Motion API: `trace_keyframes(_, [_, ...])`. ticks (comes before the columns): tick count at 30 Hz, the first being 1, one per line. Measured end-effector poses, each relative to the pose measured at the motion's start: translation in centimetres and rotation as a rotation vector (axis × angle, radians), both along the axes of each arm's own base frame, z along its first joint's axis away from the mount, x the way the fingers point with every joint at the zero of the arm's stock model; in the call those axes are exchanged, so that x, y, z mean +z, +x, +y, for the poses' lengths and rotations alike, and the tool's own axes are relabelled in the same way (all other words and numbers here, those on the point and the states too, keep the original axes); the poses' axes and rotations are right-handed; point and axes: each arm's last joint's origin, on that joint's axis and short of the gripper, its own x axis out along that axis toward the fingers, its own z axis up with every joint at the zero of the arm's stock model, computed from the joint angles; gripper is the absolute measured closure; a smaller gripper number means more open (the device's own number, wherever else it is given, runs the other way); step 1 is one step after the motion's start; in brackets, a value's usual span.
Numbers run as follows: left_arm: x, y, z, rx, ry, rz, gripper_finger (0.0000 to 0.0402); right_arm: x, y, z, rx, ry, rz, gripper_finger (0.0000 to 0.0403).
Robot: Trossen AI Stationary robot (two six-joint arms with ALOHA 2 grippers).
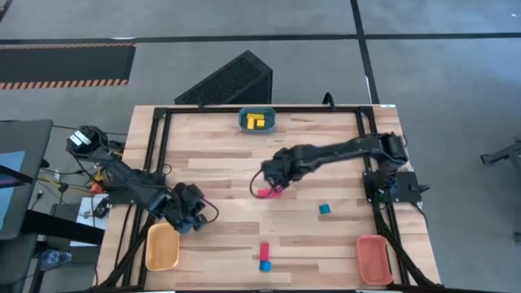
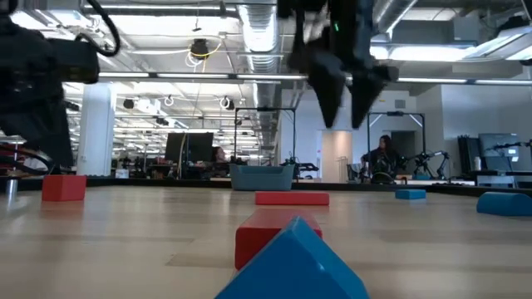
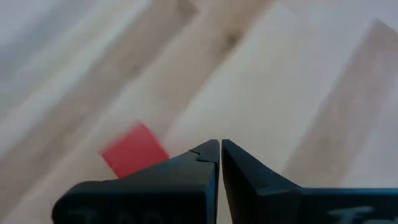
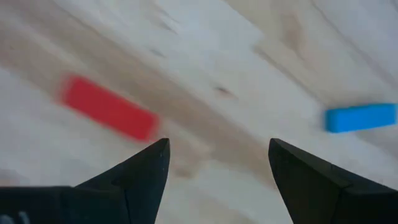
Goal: Sort & place blocks by color
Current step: Put the top right blue block into the yellow bin
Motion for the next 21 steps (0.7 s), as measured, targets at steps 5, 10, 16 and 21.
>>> trace_keyframes(5, [0.0,0.9,1.7,0.152,-0.036,-0.006,0.0366,-3.3,-2.1,-4.2,-0.011,0.022,0.178,0.0107])
trace_keyframes(10, [0.1,1.5,3.1,0.362,-0.05,-0.084,0.0321,-4.8,-3.5,-8.1,0.089,0.047,0.259,0.0107])
trace_keyframes(16, [0.3,2.8,4.6,0.429,-0.065,-0.148,0.0276,-4.6,-5.2,-10.3,0.534,0.182,0.438,0.0107])
trace_keyframes(21, [0.8,4.0,5.5,0.41,-0.066,-0.22,0.0263,-4.6,-6.8,-11.1,0.828,0.248,0.43,0.0107])
